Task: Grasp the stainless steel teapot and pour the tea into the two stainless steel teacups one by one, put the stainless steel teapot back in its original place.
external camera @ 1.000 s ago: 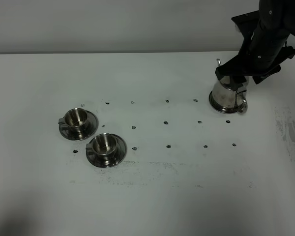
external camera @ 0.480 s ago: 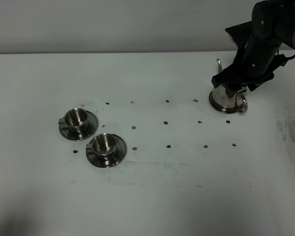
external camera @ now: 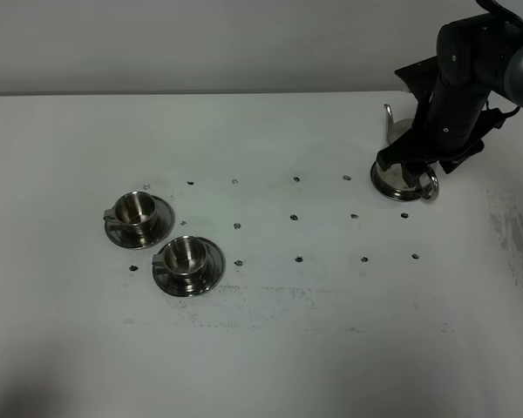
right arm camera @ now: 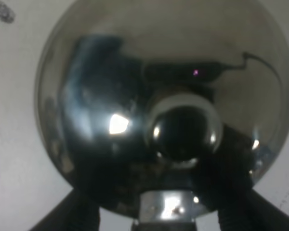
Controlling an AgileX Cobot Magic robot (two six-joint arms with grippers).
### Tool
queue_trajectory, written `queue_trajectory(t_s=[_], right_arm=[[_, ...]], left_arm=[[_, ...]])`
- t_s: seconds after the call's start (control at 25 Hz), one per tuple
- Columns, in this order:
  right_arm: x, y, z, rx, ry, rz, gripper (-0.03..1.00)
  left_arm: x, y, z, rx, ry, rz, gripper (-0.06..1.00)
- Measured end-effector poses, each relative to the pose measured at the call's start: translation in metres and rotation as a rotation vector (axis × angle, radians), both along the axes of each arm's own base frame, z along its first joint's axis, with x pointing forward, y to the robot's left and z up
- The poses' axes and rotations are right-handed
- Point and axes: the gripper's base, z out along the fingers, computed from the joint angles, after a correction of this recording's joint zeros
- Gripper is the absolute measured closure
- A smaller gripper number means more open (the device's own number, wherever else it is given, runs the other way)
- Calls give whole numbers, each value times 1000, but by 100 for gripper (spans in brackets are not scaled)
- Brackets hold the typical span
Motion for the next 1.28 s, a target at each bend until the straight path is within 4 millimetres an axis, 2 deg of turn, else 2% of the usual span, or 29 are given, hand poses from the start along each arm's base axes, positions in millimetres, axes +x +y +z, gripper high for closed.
queue_trajectory(t_s=[0.12, 0.24, 0.44, 0.96, 1.28], right_arm=[[1, 0, -3, 0, -5, 2, 45], [2, 0, -3, 2, -16, 1, 51], [3, 0, -6, 0, -13, 1, 79], [3, 1, -3, 3, -19, 43, 79], [-5, 1, 34, 22, -73, 49, 79]], left_arm=[[0, 0, 0, 0, 0, 0, 58], [0, 0, 0, 0, 0, 0, 58], [0, 0, 0, 0, 0, 0, 58], [0, 0, 0, 0, 0, 0, 58], [0, 0, 0, 0, 0, 0, 58]])
